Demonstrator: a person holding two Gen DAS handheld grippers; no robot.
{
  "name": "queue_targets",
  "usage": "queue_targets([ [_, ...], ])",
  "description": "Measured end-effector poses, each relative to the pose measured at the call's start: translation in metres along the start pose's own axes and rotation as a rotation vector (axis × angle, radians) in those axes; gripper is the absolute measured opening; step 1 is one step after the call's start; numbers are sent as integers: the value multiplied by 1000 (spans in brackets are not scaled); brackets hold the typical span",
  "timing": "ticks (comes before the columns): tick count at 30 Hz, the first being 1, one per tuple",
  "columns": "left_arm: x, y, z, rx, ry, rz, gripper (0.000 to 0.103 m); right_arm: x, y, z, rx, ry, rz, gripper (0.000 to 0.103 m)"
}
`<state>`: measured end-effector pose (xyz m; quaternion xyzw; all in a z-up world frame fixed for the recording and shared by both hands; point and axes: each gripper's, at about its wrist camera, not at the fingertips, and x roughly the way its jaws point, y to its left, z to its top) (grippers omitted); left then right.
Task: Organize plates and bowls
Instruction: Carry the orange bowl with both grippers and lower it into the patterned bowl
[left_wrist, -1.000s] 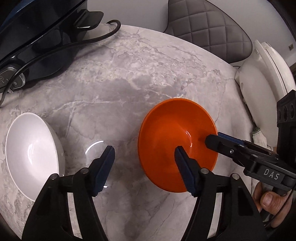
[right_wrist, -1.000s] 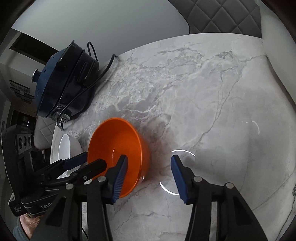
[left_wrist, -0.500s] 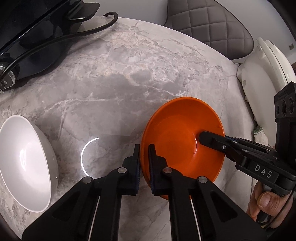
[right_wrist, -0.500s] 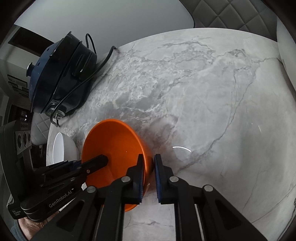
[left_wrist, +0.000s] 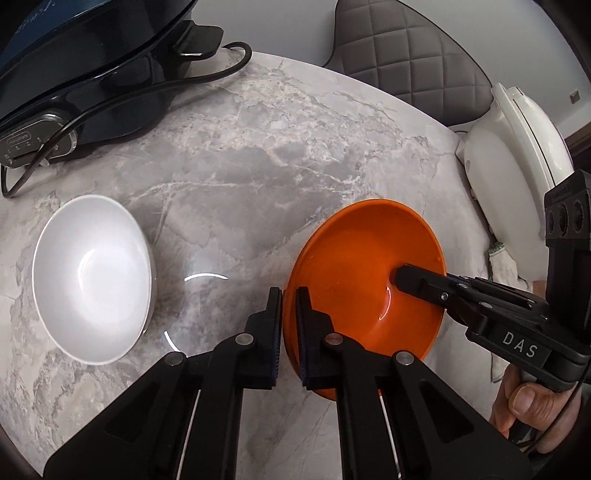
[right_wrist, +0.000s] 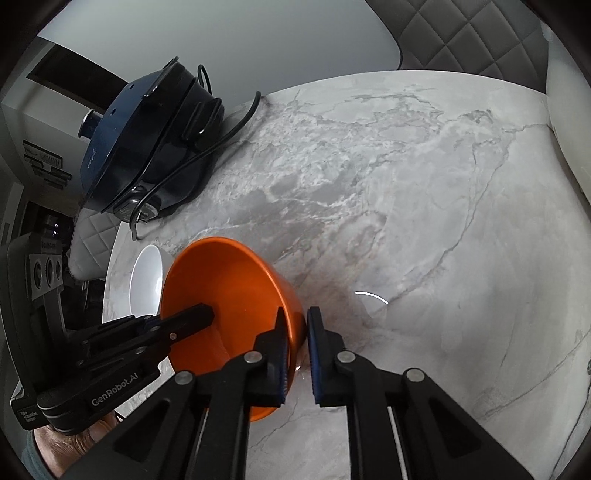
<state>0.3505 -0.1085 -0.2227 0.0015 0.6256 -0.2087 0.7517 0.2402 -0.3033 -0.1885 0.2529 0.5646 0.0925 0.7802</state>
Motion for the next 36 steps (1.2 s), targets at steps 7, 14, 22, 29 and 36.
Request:
queue_targets([
  [7,-43,13,-42,-30,-28,-25,6,-17,32,-26,-49,2,19,11],
  [14,-88,45,-114,-85,-51,-40,7,-28,75,-73,-118,38,72,12],
  [22,-128,88,-214,-196,-49,-35,8,-20,126,-136,-200,145,136,14],
  [29,-134,114,-282,-279,-16,1,8,-1,156,-183,-268,250,152,14],
  [36,-117,117,-300,-290,14,29,8,15,164,-209,-315,295,116,13],
])
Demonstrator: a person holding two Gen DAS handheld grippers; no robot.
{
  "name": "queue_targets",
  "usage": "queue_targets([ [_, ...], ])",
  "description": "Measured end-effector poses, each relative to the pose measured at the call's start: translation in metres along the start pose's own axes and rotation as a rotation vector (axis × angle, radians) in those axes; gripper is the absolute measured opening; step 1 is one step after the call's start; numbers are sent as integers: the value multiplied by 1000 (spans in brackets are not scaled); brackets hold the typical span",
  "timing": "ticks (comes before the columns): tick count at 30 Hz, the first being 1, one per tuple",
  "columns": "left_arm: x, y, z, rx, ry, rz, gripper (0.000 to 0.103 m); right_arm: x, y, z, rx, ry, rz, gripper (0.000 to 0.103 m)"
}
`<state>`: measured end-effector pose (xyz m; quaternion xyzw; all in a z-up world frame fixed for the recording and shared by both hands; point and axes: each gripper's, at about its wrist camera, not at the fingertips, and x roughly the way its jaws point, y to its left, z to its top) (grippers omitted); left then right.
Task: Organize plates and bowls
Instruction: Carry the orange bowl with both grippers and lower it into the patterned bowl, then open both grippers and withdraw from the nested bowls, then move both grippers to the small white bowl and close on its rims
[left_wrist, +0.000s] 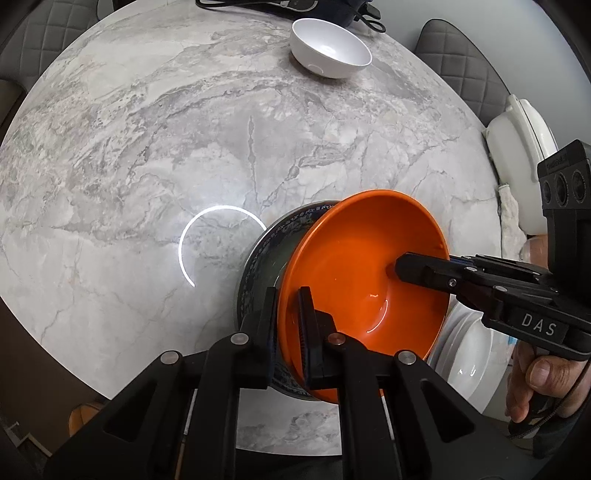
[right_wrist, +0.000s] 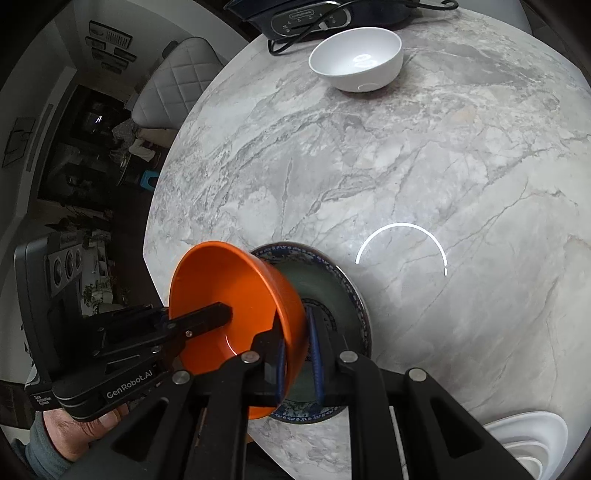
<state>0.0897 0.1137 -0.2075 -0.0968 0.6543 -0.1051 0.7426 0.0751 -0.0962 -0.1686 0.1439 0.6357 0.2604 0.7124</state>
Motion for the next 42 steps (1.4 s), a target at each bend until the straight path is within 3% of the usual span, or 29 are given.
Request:
queue_targets([
  [11,19,-13,-2,48,20,40,10,15,-9,-12,-39,33,-104,13],
  [18,19,-7,1,22,-10,67,11,23,-7,-16,-95,28,-148,12],
  [21,11,-3,4,0,-47,64,23,23,-4,-15,-117,28,-163,12],
  [24,0,0,6,-18,-92,47,53,23,-1,-15,-140,27,-173,14],
  [25,-3,1,7,-22,-105,45,61,23,-1,-16,-141,24,-166,18],
  [26,-7,2,8,-29,-115,34,62,22,-1,-17,-138,20,-153,21],
  [30,-24,9,12,-55,-150,-8,69,4,8,-26,-157,-47,-108,51],
  [32,-37,13,15,-60,-188,-39,70,-16,11,-32,-164,-124,-30,58],
  [35,-54,18,26,-51,-240,-88,75,-48,4,-39,-169,-259,108,78],
  [39,-62,23,62,15,-294,-151,75,-75,-31,-21,-70,-362,131,82],
  [42,-52,21,108,55,-250,-177,75,-95,-60,4,30,-408,145,82],
])
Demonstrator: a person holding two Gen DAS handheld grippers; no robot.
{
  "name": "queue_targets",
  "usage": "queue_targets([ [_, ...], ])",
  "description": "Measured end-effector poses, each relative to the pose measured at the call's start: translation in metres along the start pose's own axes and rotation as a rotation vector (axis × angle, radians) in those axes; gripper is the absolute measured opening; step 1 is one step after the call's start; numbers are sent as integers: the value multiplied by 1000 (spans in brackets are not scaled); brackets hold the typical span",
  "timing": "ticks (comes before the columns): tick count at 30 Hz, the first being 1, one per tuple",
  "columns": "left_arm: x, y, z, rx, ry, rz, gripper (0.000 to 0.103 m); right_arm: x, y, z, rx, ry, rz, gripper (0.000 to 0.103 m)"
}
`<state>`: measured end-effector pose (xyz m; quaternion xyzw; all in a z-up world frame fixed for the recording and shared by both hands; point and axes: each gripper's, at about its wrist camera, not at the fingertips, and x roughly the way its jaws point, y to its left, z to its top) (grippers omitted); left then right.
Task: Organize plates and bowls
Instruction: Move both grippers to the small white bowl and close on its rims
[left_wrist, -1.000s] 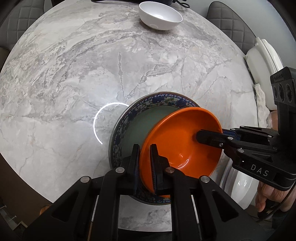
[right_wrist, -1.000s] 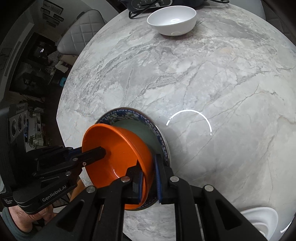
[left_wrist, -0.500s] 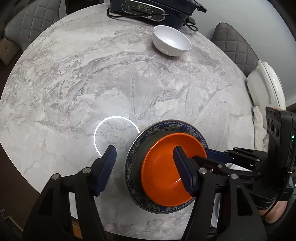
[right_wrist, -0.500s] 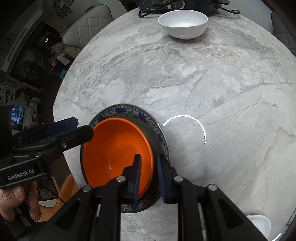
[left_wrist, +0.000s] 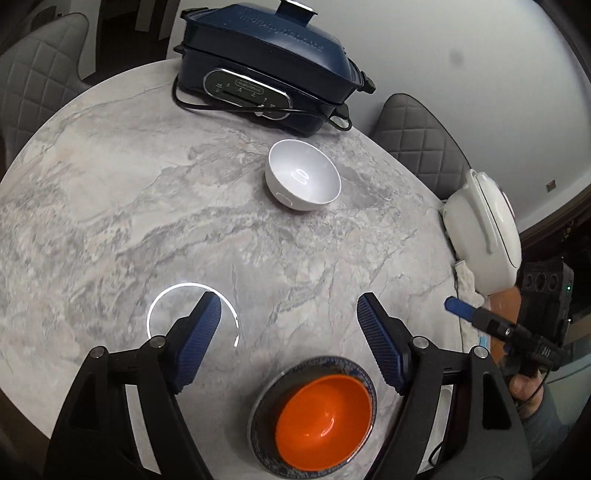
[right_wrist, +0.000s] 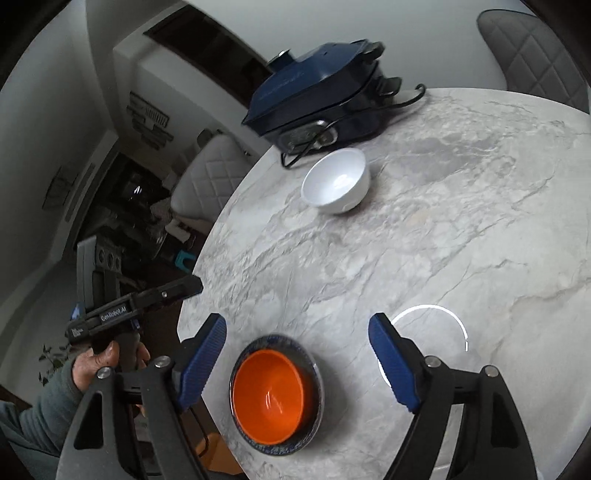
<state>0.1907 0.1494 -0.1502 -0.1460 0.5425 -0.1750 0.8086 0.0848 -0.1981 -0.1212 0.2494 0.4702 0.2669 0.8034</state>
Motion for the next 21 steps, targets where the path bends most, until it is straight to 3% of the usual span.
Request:
queue_targets([
  [5,53,12,78,79,99,38,75,1,-29,63,112,-50,-26,83],
  [8,90,25,118,84,147,25,75,22,-39,97,180,-64,17,82],
  [10,109,29,138,102,159,24,75,44,-43,118,192,-41,-4,78],
  [13,132,33,158,104,182,-6,75,83,-52,136,237,23,-7,69],
  [21,173,30,172,129,227,-24,73,141,-72,146,318,90,-4,66],
])
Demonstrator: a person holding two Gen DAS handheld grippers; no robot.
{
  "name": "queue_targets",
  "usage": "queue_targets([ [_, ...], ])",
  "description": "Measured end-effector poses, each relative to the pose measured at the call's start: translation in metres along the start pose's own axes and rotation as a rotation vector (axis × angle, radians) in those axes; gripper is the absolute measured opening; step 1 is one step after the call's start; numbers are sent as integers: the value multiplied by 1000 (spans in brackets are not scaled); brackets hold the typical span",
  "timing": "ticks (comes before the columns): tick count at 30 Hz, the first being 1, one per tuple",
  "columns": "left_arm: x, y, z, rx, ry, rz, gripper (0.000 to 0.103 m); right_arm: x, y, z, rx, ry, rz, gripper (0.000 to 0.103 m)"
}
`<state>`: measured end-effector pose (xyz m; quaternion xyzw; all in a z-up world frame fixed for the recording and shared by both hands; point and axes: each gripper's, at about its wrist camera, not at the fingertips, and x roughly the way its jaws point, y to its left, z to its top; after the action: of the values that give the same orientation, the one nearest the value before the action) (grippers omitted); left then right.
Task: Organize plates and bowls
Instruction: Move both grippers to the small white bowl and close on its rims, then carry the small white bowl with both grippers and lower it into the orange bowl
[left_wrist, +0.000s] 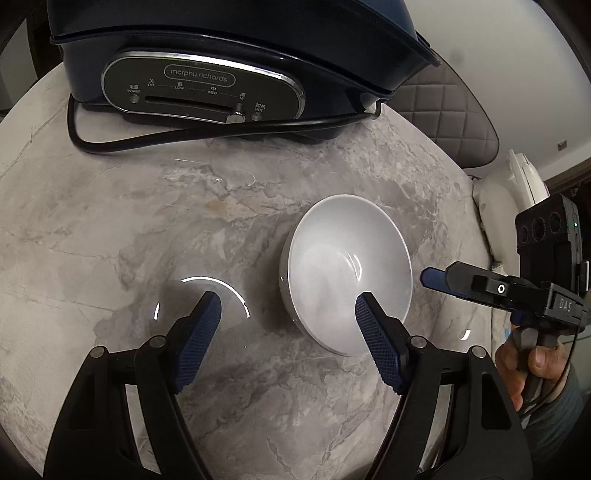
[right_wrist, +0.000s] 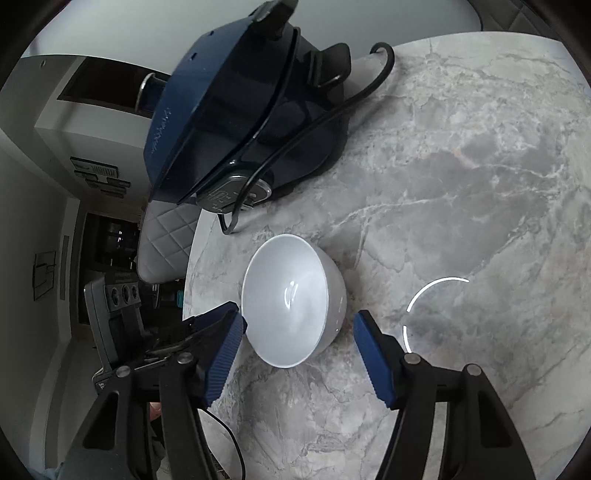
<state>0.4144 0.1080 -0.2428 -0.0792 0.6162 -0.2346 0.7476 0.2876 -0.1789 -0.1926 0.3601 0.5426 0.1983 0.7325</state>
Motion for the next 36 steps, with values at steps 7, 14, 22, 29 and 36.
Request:
queue_targets([
  [7,22,2,5,5,32,-3,49,19,-10,0,33,24,5,62],
  [14,29,0,9,11,43,-12,42,33,-11,3,39,40,-7,50],
  [22,41,-2,10,16,76,0,16,42,-16,2,50,54,-61,20],
  [29,38,-5,7,20,77,24,16,41,-14,4,67,53,-78,18],
  [36,23,-9,-1,15,72,28,16,33,-7,0,65,52,-86,18],
])
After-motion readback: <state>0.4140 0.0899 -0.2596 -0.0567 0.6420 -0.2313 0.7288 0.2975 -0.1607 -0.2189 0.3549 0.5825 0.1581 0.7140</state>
